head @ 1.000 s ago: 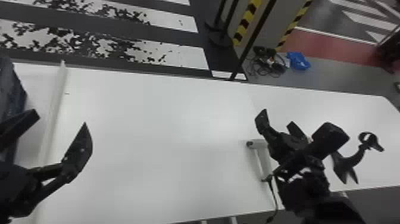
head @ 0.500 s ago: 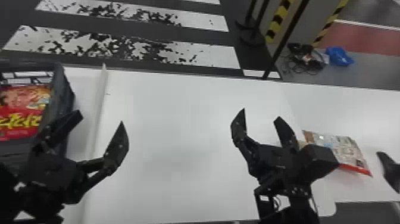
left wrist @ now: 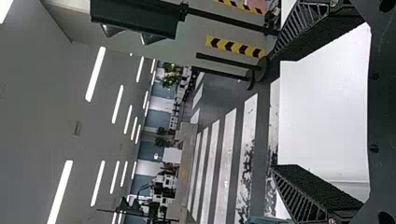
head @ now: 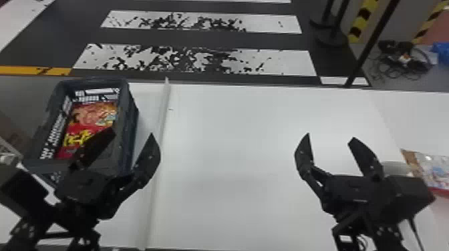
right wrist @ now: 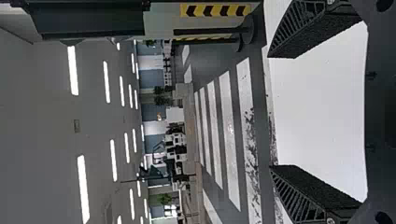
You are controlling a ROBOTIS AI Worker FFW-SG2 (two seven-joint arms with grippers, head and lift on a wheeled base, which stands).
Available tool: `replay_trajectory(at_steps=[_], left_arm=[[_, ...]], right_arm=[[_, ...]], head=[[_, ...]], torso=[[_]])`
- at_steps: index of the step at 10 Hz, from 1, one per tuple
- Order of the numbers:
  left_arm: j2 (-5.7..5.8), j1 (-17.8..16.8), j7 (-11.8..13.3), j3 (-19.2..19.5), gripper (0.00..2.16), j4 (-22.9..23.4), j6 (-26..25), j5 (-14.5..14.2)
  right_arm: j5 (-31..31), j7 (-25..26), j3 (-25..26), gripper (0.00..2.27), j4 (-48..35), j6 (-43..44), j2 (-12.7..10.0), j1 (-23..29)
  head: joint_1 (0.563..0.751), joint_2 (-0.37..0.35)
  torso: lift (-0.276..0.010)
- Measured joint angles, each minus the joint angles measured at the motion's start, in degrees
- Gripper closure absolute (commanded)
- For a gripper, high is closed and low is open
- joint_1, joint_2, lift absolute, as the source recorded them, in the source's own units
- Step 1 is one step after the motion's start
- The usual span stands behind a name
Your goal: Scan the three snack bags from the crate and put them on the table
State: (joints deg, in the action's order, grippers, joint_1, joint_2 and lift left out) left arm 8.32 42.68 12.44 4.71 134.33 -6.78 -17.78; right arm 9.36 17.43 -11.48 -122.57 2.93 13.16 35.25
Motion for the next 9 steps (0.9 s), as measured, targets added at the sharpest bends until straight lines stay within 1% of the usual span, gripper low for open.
replay_trajectory(at_steps=[1, 2, 3, 4, 5, 6, 7, 8, 9], left_arm=[[-0.09, -0.02, 0.59, 2.49, 0.04, 0.95, -2.41, -1.84], [-0.22, -0.58, 1.08, 5.77, 0.05, 2.19, -6.39, -3.66], [-0.31, -2.38, 1.55, 10.03, 0.05, 3.58, -13.78, -5.87], [-0.38, -6.89, 1.67, 16.05, 0.05, 4.99, -28.33, -8.66], [-0.40, -12.33, 1.64, 20.51, 0.07, 5.43, -41.28, -10.27], [-0.22, -17.84, 1.49, 23.20, 0.07, 5.23, -50.02, -10.87], [0.02, -23.52, 1.27, 24.95, 0.07, 3.83, -56.82, -10.72], [0.56, -28.52, 0.80, 25.60, 0.07, 1.03, -61.09, -10.29], [1.53, -32.51, -0.02, 25.47, 0.07, -2.59, -62.36, -9.53]], right_arm=[[1.37, -1.58, 1.71, 0.03, 0.64, -2.44, 0.08, -0.82], [2.20, -2.05, 2.82, 0.03, 1.41, -4.04, 0.10, -1.67], [2.54, -2.32, 3.51, 0.03, 2.07, -4.75, 0.11, -2.32], [2.70, -2.52, 4.03, 0.03, 2.66, -5.21, 0.18, -2.91], [2.79, -2.98, 4.17, 0.03, 3.07, -5.34, 0.29, -3.28], [2.84, -3.12, 4.24, 0.03, 3.53, -5.52, 0.41, -3.63], [2.86, -3.26, 4.25, 0.03, 4.26, -5.50, 0.46, -3.89], [2.86, -3.52, 4.22, 0.03, 5.04, -5.27, 0.47, -4.02], [2.76, -3.56, 4.21, 0.03, 5.72, -4.98, 0.47, -4.05]], head=[[0.695, 0.017], [0.695, 0.029], [0.695, 0.042], [0.695, 0.078], [0.695, 0.115], [0.695, 0.127], [0.695, 0.145], [0.695, 0.161], [0.695, 0.169]], torso=[[-0.094], [-0.094], [-0.094], [-0.094], [-0.094], [-0.094], [-0.094], [-0.094], [-0.094]])
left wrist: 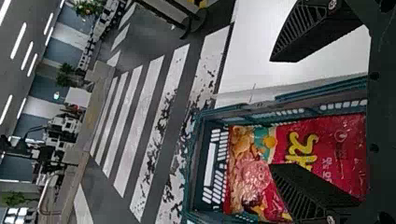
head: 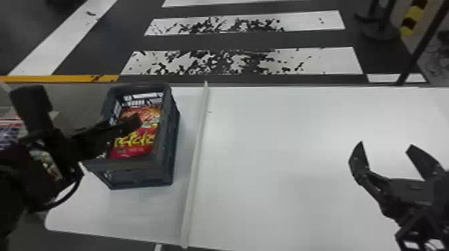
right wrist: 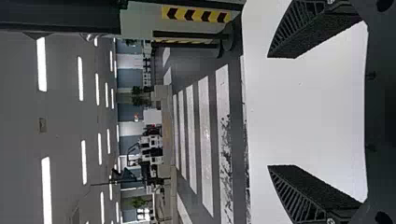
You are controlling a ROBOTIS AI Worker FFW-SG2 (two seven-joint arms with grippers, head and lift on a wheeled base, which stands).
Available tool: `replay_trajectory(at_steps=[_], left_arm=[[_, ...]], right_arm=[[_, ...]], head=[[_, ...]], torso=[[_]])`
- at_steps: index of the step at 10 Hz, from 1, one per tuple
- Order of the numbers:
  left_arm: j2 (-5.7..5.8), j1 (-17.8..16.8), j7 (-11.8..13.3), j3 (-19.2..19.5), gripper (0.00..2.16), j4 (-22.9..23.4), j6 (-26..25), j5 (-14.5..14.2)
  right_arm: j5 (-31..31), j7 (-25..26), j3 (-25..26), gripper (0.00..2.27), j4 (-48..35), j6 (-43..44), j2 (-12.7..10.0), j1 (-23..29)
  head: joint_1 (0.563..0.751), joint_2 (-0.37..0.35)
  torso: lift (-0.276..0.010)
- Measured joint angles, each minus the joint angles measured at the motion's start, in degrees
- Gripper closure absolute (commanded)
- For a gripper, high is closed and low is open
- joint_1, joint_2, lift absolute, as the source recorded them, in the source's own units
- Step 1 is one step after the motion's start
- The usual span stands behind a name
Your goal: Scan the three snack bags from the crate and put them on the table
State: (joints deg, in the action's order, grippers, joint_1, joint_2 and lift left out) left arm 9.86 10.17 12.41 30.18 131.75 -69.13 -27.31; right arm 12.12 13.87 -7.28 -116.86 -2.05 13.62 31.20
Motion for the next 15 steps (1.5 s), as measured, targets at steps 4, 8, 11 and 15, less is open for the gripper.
replay_trajectory(at_steps=[4, 8, 11, 15], left_arm=[[4.50, -15.03, -3.02, -7.68, 0.07, -17.70, -0.96, 8.03], [4.76, -21.29, -4.59, -13.33, 0.07, -26.72, -0.96, 13.09], [4.79, -22.60, -4.68, -14.34, 0.07, -30.12, -1.51, 14.33], [5.00, -22.45, -4.68, -13.09, 0.08, -30.63, -8.39, 14.56]], right_arm=[[-0.25, 0.01, 0.50, 0.03, 2.30, 0.97, 0.28, -0.19], [0.81, 0.01, 1.14, 0.03, 3.84, 0.86, 1.13, -1.79], [2.32, 0.01, 2.01, 0.03, 4.07, 0.94, 2.27, -2.18], [3.54, 0.01, 2.46, 0.03, 3.49, 1.03, 3.22, -2.12]], head=[[0.695, 0.189], [0.695, 0.164], [0.695, 0.148], [0.695, 0.152]], torso=[[-0.094], [-0.094], [-0.094], [-0.094]])
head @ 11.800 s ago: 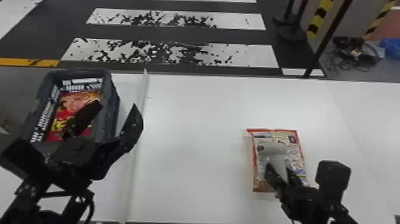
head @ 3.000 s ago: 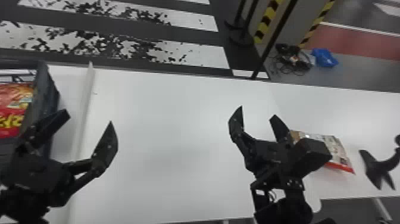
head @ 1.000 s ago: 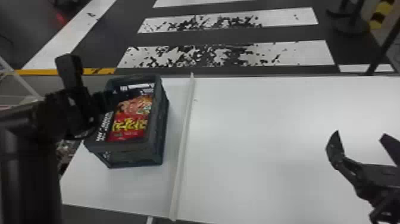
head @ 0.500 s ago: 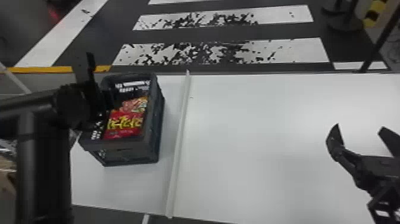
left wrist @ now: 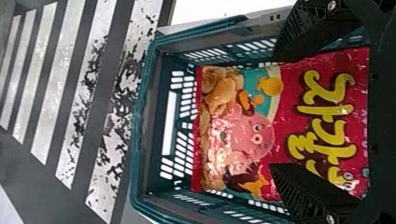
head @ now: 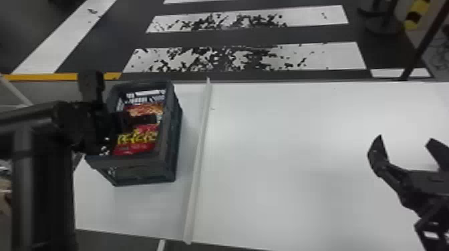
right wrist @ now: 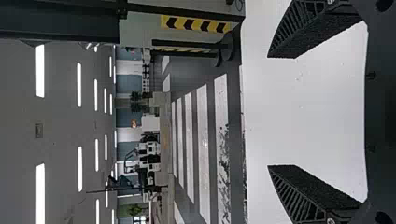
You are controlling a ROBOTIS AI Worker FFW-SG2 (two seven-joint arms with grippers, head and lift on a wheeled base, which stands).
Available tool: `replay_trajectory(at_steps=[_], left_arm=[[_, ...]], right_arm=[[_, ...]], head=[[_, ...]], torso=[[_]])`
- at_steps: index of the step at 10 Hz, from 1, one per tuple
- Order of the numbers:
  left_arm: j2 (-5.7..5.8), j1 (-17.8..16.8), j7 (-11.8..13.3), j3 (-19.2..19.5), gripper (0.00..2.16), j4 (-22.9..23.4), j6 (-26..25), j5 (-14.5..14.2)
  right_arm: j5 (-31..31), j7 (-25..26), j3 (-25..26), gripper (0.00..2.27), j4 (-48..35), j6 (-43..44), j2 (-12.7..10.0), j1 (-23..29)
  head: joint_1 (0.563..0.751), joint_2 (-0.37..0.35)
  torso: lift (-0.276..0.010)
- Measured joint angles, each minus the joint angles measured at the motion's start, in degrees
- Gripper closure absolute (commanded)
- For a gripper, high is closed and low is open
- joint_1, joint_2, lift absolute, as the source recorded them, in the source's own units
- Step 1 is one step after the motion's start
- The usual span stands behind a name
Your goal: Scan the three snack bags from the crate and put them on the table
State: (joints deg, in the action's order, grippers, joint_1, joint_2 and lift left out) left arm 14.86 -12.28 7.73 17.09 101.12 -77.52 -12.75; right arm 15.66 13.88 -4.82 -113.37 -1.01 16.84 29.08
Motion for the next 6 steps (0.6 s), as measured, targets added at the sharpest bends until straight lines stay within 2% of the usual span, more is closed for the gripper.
replay_trajectory(at_steps=[4, 6], left_arm=[[1.99, -2.87, 0.09, 0.73, 0.08, -2.22, -4.39, 0.05], [2.23, -4.58, 0.08, 0.56, 0.08, -4.27, -5.75, 0.32]], right_arm=[[0.42, 0.00, 0.34, 0.03, -1.99, -0.28, 1.06, 0.70], [0.95, 0.00, 0.36, 0.03, -2.19, -0.35, 1.73, 0.71]], head=[[0.695, 0.175], [0.695, 0.177]], torso=[[-0.094], [-0.094]])
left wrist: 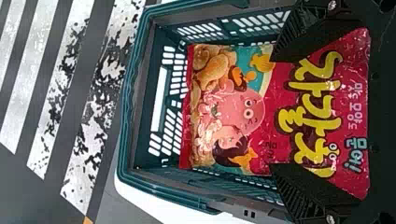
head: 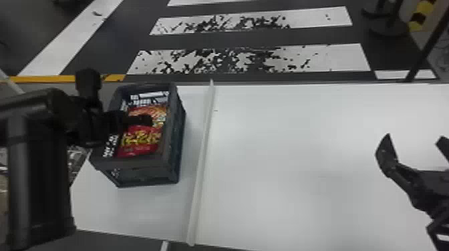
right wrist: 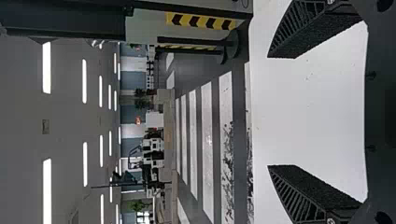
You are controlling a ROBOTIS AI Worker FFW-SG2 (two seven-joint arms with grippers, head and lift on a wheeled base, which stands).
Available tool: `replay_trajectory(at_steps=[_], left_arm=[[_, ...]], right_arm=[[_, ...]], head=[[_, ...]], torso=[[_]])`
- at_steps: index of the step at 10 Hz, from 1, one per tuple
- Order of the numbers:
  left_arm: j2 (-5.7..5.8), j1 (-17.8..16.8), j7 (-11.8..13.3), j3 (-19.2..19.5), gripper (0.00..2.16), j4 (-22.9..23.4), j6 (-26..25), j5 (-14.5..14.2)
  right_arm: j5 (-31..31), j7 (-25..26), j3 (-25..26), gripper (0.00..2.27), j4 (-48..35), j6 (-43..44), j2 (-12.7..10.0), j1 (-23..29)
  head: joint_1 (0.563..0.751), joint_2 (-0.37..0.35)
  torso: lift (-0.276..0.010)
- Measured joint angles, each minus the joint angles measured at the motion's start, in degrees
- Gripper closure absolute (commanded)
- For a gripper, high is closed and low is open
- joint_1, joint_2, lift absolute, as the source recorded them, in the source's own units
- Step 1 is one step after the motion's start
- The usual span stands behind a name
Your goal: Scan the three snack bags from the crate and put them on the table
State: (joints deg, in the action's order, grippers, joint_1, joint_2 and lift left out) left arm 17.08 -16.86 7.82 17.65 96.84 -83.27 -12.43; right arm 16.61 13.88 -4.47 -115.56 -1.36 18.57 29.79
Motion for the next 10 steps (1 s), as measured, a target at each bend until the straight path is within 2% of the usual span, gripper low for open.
replay_trajectory(at_steps=[4, 6, 7, 8, 9, 10], left_arm=[[-0.57, -2.25, -0.21, -1.47, 0.08, -4.05, -0.47, 1.85], [-1.79, -3.78, -0.63, -3.10, 0.08, -6.92, 0.78, 3.77], [-2.48, -4.68, -0.58, -3.78, 0.16, -7.97, 1.02, 4.67], [-2.98, -5.52, 0.10, -4.48, 0.35, -9.16, 1.28, 5.80], [-3.15, -5.98, 1.92, -4.74, 0.54, -10.77, 2.20, 6.88], [-3.17, -6.11, 3.98, -4.17, 0.83, -12.45, 3.18, 7.37]], right_arm=[[1.10, 0.00, 0.69, 0.02, -0.44, -0.01, 1.86, -0.04], [1.94, 0.00, 1.09, 0.02, -0.39, 0.12, 2.14, -0.23], [2.37, 0.00, 1.38, 0.02, -0.14, 0.25, 2.16, -0.33], [2.72, 0.00, 1.59, 0.02, 0.17, 0.58, 2.15, -0.41], [3.13, -0.02, 1.70, 0.02, 0.51, 0.99, 2.15, -0.43], [3.42, -0.11, 1.73, 0.02, 0.82, 1.18, 2.15, -0.43]], head=[[0.695, 0.162], [0.695, 0.148], [0.695, 0.136], [0.695, 0.123], [0.695, 0.115], [0.695, 0.113]], torso=[[-0.094], [-0.094], [-0.094], [-0.094], [-0.094], [-0.094]])
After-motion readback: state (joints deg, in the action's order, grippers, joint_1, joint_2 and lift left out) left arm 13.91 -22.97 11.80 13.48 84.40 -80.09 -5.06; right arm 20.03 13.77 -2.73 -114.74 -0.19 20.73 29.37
